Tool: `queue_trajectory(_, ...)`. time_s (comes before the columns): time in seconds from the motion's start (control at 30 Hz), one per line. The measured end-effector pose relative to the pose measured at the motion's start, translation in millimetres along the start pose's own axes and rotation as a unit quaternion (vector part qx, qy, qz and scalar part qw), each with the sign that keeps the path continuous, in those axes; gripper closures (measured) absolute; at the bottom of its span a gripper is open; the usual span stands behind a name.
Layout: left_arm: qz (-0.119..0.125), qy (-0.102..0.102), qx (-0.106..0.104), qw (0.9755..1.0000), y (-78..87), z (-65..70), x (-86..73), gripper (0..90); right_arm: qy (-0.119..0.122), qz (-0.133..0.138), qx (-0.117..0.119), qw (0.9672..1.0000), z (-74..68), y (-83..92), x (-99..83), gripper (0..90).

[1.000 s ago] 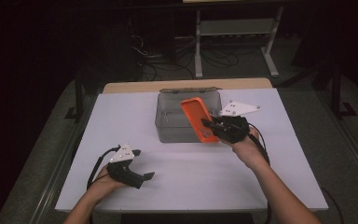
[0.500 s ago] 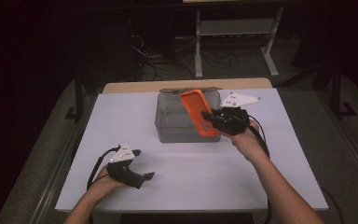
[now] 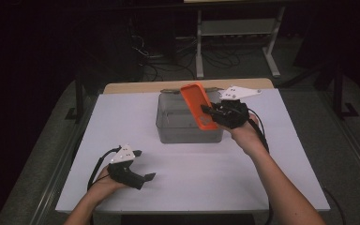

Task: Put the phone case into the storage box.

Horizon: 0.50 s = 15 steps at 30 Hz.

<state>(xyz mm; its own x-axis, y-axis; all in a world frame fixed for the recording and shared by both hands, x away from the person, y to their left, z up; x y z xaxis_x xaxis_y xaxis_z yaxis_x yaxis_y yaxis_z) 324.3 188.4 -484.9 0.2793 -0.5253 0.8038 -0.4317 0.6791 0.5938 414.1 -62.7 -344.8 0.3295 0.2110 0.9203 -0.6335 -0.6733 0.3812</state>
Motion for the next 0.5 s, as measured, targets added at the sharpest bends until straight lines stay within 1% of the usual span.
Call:
queue_trajectory(0.13,0.0,0.0,0.0,1.0,0.2,0.1,0.1,0.0,-0.005,0.002,-0.003,1.0,2.4,-2.3,3.7,78.5)
queue_trajectory(0.5,0.001,-0.001,0.0,1.0,0.3,0.1,0.3,0.0,-0.007,0.0,-0.015,0.9999,11.3,-12.5,10.1,78.6)
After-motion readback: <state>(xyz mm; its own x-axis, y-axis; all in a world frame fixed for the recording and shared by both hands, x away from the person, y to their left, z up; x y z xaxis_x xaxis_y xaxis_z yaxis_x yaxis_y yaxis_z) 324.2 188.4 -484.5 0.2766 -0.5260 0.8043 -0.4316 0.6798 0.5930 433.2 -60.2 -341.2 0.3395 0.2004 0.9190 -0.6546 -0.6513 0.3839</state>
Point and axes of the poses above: each handheld gripper's, and its own axes: y roughly backward along the jaws, x roughly out of its top, z roughly to its right, the point moved 8 cm from there along -y, roughly forward along the jaws, and after that the axes turned 5 degrees about -y, right-handed, at the moved point
